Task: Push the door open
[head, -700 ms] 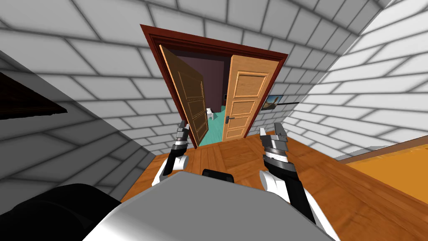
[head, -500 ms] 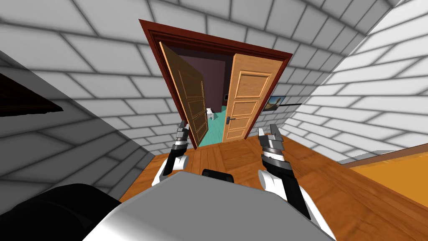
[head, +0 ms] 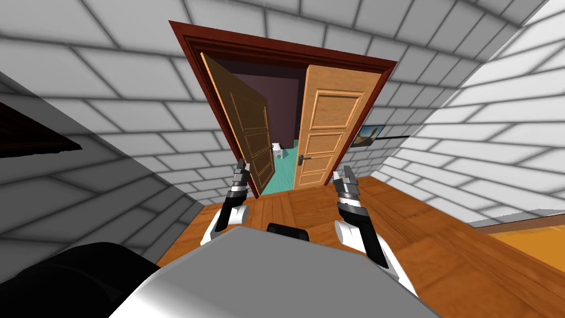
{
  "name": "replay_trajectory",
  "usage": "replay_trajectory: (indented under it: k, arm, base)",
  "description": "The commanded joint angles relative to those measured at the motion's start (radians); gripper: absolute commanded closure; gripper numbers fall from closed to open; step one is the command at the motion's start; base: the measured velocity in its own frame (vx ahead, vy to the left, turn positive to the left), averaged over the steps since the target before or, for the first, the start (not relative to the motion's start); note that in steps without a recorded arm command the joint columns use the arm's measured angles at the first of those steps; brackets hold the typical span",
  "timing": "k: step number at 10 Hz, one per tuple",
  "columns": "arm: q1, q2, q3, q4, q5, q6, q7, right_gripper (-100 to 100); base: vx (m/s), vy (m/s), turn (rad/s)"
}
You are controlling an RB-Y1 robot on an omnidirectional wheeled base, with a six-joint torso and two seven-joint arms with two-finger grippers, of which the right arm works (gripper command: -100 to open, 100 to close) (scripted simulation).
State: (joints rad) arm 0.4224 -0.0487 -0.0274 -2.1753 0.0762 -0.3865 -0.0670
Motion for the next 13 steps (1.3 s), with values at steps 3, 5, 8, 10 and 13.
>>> replay_trajectory:
  k: [3, 5, 8, 10, 13]
  arm:
    - [-0.036, -0.015, 0.014, 0.078, -0.008, 0.015, -0.007, -100]
    - [-0.059, -0.02, 0.024, 0.128, -0.011, 0.022, -0.01, -100]
    - [-0.094, -0.028, 0.039, 0.205, -0.016, 0.034, -0.014, -100]
    - [-0.106, -0.031, 0.045, 0.232, -0.018, 0.037, -0.016, -100]
    - [-0.143, -0.038, 0.061, 0.313, -0.024, 0.049, -0.021, -100]
  base:
    - [0.098, -0.056, 0.054]
    - [0.102, -0.06, 0.054]
    - [0.092, -0.07, 0.066]
    - [0.084, -0.059, 0.037]
    - [0.072, -0.057, 0.061]
